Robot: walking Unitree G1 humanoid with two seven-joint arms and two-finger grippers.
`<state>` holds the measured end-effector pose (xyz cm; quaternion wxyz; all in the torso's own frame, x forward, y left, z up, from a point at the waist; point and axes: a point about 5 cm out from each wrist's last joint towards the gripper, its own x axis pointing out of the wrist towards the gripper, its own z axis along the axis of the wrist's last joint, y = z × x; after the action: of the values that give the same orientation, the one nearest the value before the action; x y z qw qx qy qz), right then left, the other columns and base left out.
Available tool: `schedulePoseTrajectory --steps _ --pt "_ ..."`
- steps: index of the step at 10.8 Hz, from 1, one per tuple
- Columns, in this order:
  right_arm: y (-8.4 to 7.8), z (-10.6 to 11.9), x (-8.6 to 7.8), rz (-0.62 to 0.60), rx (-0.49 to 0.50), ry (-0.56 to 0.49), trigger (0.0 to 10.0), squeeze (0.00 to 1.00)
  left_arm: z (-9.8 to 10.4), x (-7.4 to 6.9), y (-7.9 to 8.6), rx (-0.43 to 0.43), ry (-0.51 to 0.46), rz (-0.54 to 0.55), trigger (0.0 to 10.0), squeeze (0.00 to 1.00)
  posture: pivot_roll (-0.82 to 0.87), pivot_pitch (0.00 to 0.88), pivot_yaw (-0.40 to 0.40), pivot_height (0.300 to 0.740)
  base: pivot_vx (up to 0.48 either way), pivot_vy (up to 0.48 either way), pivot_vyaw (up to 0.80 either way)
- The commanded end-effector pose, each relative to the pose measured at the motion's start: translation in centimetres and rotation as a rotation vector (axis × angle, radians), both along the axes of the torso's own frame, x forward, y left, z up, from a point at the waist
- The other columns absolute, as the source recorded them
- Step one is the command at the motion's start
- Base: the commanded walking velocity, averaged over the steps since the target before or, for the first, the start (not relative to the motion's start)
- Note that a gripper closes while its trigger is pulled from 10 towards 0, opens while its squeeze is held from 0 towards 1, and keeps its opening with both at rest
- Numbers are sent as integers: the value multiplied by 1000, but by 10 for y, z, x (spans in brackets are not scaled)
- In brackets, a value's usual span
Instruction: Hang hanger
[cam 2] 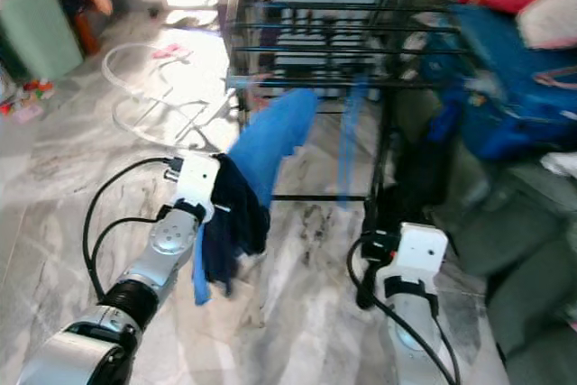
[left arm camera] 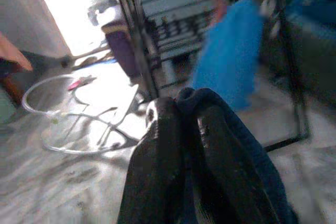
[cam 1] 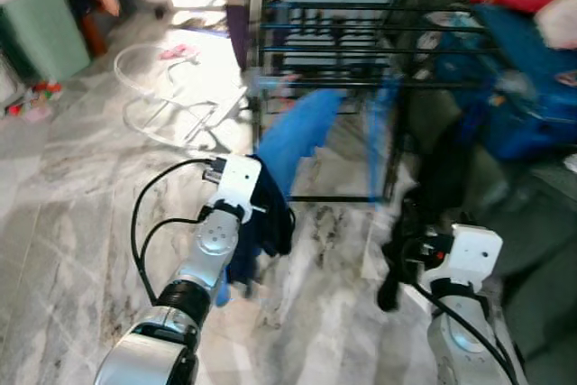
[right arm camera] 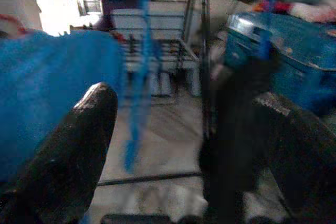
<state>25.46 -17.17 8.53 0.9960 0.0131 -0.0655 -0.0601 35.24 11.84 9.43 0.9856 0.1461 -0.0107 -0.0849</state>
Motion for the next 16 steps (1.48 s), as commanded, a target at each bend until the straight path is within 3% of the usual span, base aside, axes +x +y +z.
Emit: schedulePoseTrajectory --steps 1,6,9,11,16 --pt "-9 -1 -3 -23 -15 6 10000 0 11 4 -12 -14 -44 -23 10000 0 90 37 -21 740 277 390 0" --pt "-10 -2 -4 -25 -15 14 10000 0 13 3 -16 -32 -61 -36 10000 0 90 41 -25 740 0 58 0" --pt "-11 -2 -4 -21 -14 15 10000 0 11 1 -18 -48 -53 -64 10000 0 93 43 -30 740 0 0 -675" --pt "-10 -3 -4 -13 -30 18 10000 0 10 0 -18 -45 -52 -62 10000 0 91 48 -32 740 0 0 0" --pt "-9 -3 -4 -17 -30 20 10000 0 11 -1 -19 -54 -58 -79 10000 0 91 53 -40 740 0 0 630"
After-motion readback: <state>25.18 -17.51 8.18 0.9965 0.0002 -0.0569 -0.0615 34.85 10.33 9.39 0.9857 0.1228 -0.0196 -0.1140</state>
